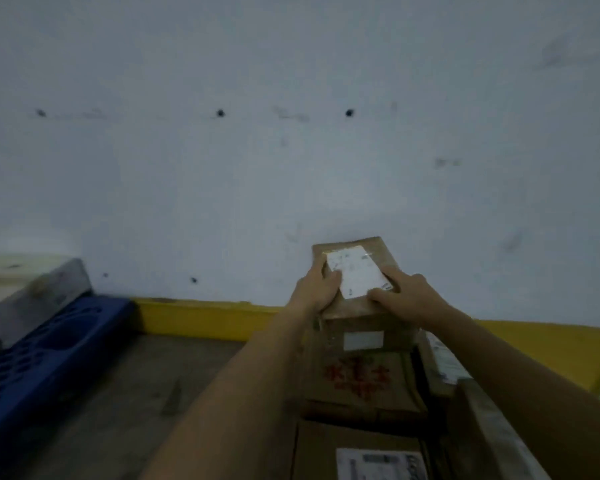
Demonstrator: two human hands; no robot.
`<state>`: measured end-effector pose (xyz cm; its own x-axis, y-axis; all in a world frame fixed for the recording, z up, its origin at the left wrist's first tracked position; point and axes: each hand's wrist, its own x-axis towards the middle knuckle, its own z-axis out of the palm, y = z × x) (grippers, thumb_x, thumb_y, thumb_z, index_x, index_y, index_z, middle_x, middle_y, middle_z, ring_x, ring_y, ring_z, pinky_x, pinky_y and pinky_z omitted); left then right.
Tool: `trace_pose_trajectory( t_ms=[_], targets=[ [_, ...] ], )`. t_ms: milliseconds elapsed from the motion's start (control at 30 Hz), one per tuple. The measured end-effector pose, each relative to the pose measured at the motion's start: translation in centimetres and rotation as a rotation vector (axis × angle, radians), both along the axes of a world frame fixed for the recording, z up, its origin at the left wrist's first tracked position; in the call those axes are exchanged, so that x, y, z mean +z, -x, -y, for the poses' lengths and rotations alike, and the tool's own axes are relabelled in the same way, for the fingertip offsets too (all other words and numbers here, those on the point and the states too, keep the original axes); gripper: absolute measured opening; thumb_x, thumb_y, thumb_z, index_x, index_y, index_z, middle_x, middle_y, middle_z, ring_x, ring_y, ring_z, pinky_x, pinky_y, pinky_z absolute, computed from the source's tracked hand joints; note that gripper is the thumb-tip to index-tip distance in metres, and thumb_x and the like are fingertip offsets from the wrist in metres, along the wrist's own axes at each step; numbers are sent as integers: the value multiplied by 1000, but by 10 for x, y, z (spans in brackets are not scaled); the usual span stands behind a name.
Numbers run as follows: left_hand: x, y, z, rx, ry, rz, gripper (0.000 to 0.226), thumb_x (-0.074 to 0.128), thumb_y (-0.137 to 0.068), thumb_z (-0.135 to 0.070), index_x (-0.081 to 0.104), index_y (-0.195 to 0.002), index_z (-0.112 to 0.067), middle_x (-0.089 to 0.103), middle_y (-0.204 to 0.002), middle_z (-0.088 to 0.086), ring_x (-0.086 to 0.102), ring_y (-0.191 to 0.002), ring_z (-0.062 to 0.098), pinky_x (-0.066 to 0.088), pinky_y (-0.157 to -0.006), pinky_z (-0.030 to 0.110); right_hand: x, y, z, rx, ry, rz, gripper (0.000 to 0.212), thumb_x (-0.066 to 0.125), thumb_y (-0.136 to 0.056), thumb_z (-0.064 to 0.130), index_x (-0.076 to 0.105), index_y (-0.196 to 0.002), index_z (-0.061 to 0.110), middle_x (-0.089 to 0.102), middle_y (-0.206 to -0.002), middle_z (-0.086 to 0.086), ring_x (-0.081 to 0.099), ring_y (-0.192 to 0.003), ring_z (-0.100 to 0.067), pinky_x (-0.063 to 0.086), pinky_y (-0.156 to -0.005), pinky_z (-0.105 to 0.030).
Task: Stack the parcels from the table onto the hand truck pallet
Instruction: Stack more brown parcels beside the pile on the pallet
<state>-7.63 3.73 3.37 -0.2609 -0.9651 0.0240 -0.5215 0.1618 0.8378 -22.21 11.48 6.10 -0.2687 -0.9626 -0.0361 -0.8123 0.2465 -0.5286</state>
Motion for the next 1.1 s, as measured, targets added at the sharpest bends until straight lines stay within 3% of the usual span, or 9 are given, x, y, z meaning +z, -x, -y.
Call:
trace_pose_trajectory(
  t_ms=[300,533,767,867,933,1033,1100],
  targets=[
    [0,-267,38,125,20,88,66,48,-92,-43,20,-149,-23,29,-154,3,32,-139,25,27,-115,37,-23,-264,52,121,48,149,63,43,-92,50,18,-146,30,29,-142,-15,41,-124,-32,40,-103,-41],
    [-23,-434,87,57,8,194,70,57,-86,-48,30,-145,-20,38,-148,4,43,-129,23,37,-103,31,-62,-439,97,46,19,217,66,47,-89,49,19,-146,30,25,-147,-11,37,-126,-30,41,-99,-40],
    [-40,-505,126,21,18,318,73,56,-85,-52,29,-144,-20,40,-147,6,43,-129,24,38,-100,32,-71,-513,124,15,-40,227,69,47,-89,48,12,-146,32,23,-143,-13,33,-126,-31,37,-94,-39],
    [-50,-516,137,-6,45,495,65,46,-90,-53,29,-142,-18,47,-140,11,51,-122,25,42,-93,31,-78,-532,133,4,-46,173,68,44,-89,51,12,-145,31,25,-140,-12,34,-123,-29,38,-90,-36],
    [-51,-519,143,16,121,650,61,38,-90,-58,30,-141,-23,47,-139,12,47,-124,28,42,-98,38,-82,-537,139,-2,-36,133,68,41,-89,53,9,-145,32,25,-140,-12,34,-123,-29,38,-89,-36],
    [-47,-524,153,51,283,956,62,28,-89,-64,33,-140,-29,38,-145,13,32,-133,34,26,-109,49,-85,-541,150,-2,-32,108,69,39,-90,55,6,-146,33,24,-142,-13,33,-124,-30,39,-89,-36],
    [-42,-529,160,75,270,1017,62,25,-88,-66,30,-141,-33,32,-148,12,26,-136,36,18,-110,55,-85,-546,159,-1,-30,100,69,38,-90,57,4,-146,34,23,-144,-13,32,-125,-31,39,-90,-36]
  ],
)
